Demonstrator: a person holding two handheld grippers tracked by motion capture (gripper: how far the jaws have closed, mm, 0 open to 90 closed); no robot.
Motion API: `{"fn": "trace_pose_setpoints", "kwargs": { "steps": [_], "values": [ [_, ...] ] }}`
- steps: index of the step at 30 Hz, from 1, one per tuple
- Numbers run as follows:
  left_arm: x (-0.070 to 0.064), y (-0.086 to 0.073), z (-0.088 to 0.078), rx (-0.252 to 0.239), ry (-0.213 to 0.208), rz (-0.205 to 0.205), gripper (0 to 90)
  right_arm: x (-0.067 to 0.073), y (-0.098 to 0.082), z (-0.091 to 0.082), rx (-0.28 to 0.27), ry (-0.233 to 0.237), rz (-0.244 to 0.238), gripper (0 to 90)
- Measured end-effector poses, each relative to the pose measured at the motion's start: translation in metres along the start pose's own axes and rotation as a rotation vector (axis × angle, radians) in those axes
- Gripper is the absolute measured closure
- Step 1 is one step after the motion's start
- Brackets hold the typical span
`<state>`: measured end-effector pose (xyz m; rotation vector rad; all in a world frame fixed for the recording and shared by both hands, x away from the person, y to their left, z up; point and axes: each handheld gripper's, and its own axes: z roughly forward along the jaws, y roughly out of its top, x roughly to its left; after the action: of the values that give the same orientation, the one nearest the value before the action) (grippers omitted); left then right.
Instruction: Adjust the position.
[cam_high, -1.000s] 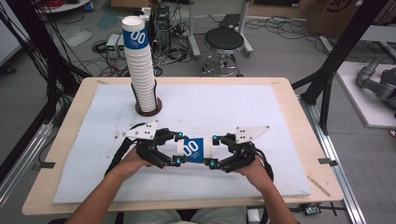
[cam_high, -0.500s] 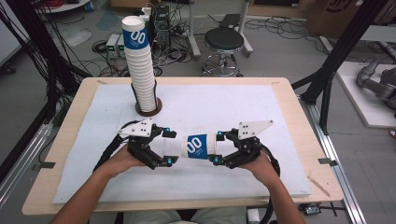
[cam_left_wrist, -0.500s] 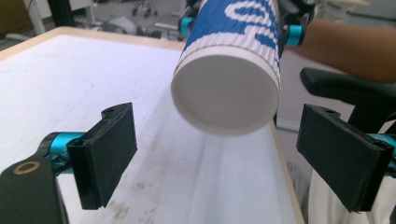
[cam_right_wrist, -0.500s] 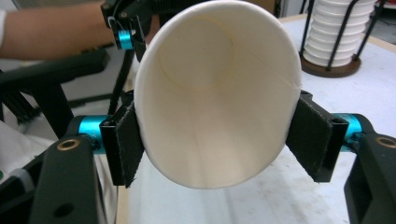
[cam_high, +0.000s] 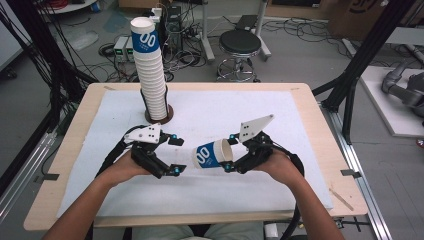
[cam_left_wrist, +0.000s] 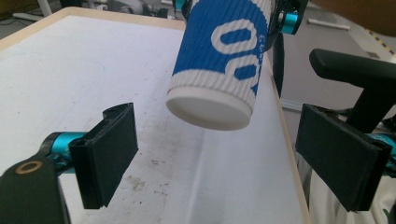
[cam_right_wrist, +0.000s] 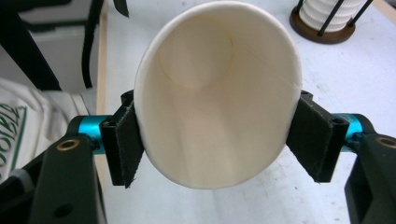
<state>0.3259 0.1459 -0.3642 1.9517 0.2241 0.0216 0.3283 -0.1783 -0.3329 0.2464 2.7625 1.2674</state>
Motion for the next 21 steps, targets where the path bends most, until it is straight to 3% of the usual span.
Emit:
{"fn": "trace_pose_setpoints", "kwargs": {
  "steps": [3, 6, 11, 21],
  "values": [
    [0.0, 0.005, 0.003, 0.025, -0.003, 0.004, 12.8, 0.0, 0.005, 0.002, 0.032, -0.006, -0.014, 27.8],
    [0.0, 0.008, 0.008, 0.058, -0.007, 0.012, 12.8, 0.001, 0.015, 0.008, 0.115, -0.013, -0.045, 27.8],
    [-0.001, 0.015, 0.023, 0.128, -0.001, 0.048, 13.1, 0.004, 0.026, 0.017, 0.186, 0.003, -0.08, 27.8],
    [-0.003, 0.019, 0.043, 0.212, -0.057, 0.08, 15.9, 0.012, 0.037, 0.032, 0.309, 0.034, -0.153, 27.6]
  ]
}}
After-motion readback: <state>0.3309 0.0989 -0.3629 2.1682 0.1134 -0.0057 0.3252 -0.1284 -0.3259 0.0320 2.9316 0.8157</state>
